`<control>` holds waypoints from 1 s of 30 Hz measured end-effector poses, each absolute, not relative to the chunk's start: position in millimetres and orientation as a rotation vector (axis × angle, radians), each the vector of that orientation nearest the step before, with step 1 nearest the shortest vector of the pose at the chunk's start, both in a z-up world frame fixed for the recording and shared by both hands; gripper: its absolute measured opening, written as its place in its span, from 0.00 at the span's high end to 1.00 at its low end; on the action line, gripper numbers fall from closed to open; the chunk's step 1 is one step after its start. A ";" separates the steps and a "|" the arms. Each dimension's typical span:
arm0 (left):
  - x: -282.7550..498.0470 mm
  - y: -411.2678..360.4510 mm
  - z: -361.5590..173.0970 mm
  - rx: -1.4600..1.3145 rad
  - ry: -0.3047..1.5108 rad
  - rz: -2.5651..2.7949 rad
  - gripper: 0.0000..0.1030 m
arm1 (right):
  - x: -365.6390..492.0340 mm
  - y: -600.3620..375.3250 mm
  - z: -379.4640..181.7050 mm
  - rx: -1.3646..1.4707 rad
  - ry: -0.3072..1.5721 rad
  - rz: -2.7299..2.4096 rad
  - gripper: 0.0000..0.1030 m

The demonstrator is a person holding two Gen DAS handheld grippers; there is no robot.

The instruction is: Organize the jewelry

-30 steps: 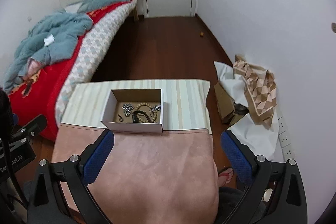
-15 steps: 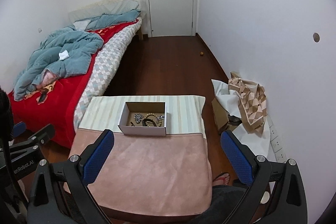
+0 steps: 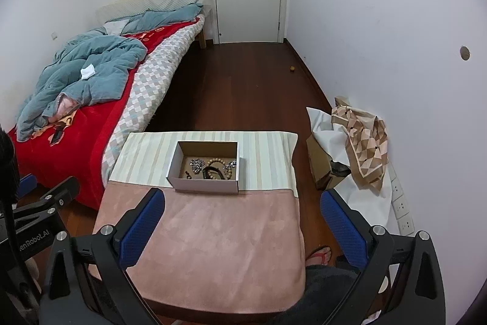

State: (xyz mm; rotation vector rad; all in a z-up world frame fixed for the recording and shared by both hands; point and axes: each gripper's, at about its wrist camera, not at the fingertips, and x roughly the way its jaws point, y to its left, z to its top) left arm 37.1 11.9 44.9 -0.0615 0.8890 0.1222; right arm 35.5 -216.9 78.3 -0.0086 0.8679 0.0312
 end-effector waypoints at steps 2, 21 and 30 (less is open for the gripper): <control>45.8 12.2 41.4 -0.056 0.890 0.127 0.06 | 48.1 -215.8 73.2 -0.011 0.870 0.022 0.00; 117.4 -1.0 4.4 -0.010 0.933 0.131 0.03 | 140.0 -210.8 16.1 -0.042 0.953 -0.021 0.00; 127.1 -6.4 -9.9 -0.018 0.968 0.118 0.03 | 152.4 -212.8 -1.7 -0.064 0.989 -0.028 0.00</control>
